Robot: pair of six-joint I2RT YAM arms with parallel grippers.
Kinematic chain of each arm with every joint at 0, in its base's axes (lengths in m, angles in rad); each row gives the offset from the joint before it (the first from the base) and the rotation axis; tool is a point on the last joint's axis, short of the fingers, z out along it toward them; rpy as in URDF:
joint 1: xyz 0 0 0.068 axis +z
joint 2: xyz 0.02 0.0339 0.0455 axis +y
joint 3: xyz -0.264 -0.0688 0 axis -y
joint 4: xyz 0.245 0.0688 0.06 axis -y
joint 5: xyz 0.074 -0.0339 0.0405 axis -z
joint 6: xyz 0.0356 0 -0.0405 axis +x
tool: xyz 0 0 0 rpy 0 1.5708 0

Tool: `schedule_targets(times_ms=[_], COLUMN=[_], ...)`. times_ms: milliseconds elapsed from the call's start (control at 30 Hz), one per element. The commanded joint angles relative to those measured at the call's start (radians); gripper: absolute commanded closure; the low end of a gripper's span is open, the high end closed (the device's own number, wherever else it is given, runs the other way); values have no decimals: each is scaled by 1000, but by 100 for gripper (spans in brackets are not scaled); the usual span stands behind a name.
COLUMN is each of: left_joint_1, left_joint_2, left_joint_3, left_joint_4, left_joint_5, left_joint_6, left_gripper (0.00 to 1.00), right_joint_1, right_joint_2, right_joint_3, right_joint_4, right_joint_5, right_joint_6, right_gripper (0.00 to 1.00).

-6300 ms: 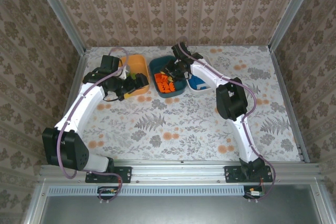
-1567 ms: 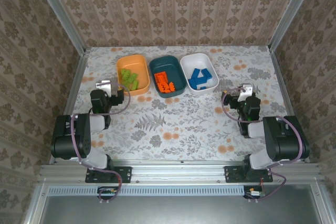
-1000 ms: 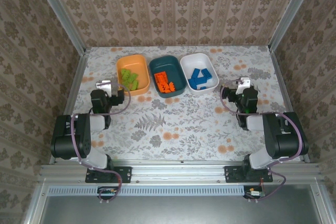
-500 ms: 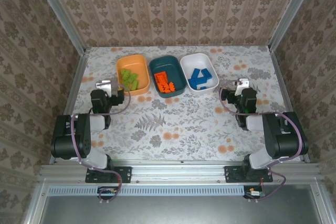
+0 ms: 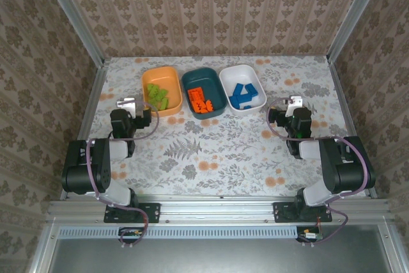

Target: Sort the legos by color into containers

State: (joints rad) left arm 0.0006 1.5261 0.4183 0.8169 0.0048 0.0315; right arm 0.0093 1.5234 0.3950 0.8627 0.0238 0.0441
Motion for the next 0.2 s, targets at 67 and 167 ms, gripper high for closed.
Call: schedule_targets(times_ms=[67, 167], left_joint_1=[-5, -5], left_joint_2=[12, 12], left_joint_3=[-13, -12], left_joint_4=[39, 39], left_joint_5=[11, 11], left_joint_6=[20, 21], left_gripper=[0, 0], right_joint_1=[7, 6], right_joint_2=[11, 8], right_joint_3=[18, 12], right_joint_4=[-13, -4], right_joint_5=[24, 24], right_joint_6=[-15, -16], right_gripper=[0, 0])
